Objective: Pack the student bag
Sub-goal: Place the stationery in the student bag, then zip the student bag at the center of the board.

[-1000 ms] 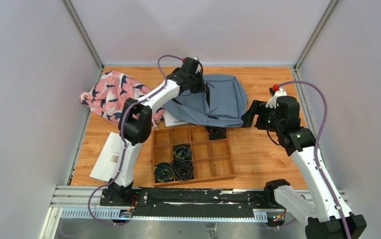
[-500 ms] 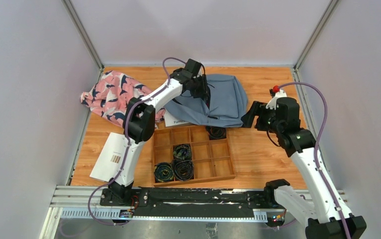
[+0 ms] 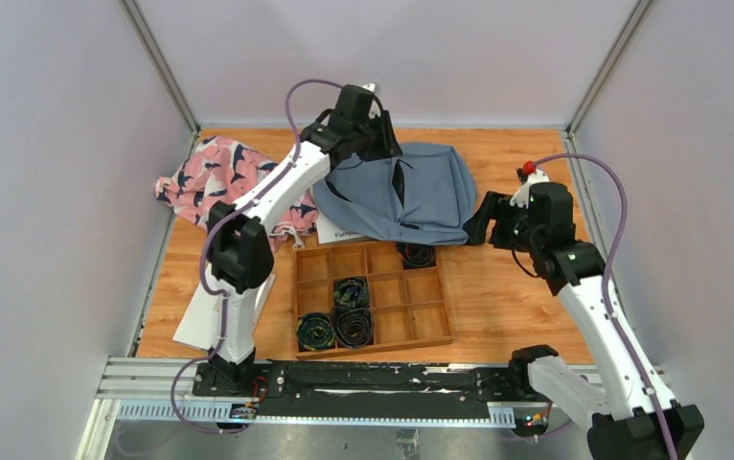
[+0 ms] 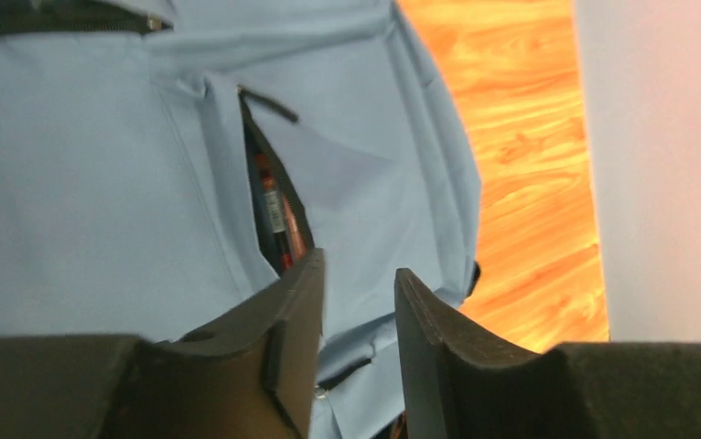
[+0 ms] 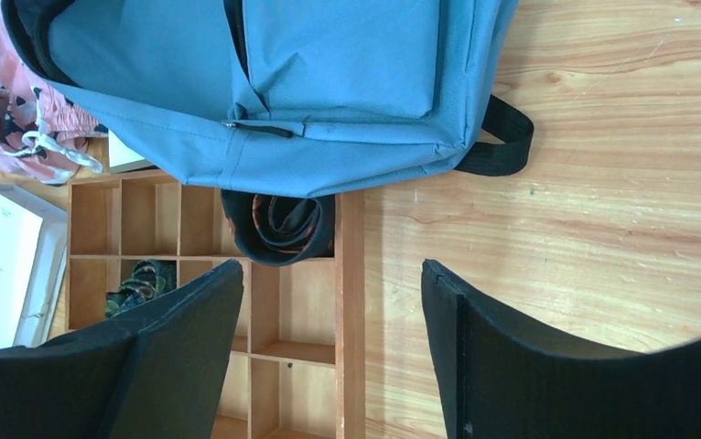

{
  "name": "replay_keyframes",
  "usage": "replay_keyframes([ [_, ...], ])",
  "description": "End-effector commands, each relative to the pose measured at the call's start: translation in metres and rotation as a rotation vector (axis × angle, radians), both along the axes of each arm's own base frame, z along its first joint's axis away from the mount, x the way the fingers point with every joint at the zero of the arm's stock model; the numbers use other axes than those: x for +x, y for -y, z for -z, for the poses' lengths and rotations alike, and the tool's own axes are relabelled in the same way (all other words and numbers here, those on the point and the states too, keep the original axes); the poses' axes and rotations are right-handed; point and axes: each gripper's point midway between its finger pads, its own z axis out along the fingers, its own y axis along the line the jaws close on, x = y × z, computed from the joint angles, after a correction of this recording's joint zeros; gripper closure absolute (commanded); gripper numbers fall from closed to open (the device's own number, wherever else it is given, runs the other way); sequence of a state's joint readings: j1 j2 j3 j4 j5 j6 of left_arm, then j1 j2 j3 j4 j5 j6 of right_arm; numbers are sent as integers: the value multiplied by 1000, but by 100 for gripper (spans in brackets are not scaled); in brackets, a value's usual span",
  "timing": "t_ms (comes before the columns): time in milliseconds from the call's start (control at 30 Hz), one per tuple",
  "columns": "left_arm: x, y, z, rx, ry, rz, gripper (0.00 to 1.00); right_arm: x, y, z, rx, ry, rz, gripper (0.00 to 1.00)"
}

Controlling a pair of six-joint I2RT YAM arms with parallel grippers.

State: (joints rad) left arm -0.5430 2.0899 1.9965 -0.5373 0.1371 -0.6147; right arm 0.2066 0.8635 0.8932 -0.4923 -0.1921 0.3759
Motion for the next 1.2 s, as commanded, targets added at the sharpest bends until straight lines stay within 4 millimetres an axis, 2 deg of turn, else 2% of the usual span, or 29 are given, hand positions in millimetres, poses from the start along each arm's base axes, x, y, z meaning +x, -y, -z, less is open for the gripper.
replay_keyframes([
  [0,12,-15,-51,26,194,-51,54,21,-14,-10,57,-49,-23,27],
  [100,29,-21,-34,74,147,-58,55,43,-42,-2,54,-145,-78,39],
  [133,30,-20,-27,69,108,-39,58,50,-50,2,36,-165,-88,49],
  [167,29,-19,-19,63,69,-19,59,57,-59,5,17,-176,-101,65],
  [200,25,-17,-12,60,37,0,60,64,-66,8,7,-187,-115,75],
  [267,14,-14,-2,49,6,37,58,80,-84,12,12,-200,-152,85],
  [300,8,-12,0,44,6,65,57,88,-92,18,11,-214,-167,87],
  [367,-7,-11,4,54,4,137,55,102,-104,28,-2,-241,-193,87],
  [433,-27,-16,14,76,-36,194,55,108,-112,39,-27,-287,-227,82],
  [467,-38,-20,11,78,-44,210,55,106,-117,46,-41,-313,-252,75],
  [533,-61,-27,18,79,-73,242,55,100,-123,60,-77,-339,-305,55],
  [567,-71,-31,23,83,-84,250,55,96,-124,67,-102,-350,-328,50],
  [667,-97,-39,37,81,-106,288,54,82,-128,83,-149,-379,-387,46],
  [733,-102,-44,45,102,-112,287,54,78,-127,92,-168,-396,-391,47],
  [800,-102,-45,53,113,-137,287,55,79,-128,95,-163,-405,-379,59],
  [933,-95,-36,48,75,-155,274,55,111,-134,73,-179,-351,-327,78],
  [1033,-88,-38,36,68,-135,242,54,141,-132,64,-188,-314,-257,82],
  [1167,-78,-46,23,34,-122,188,53,181,-133,67,-154,-310,-194,83],
])
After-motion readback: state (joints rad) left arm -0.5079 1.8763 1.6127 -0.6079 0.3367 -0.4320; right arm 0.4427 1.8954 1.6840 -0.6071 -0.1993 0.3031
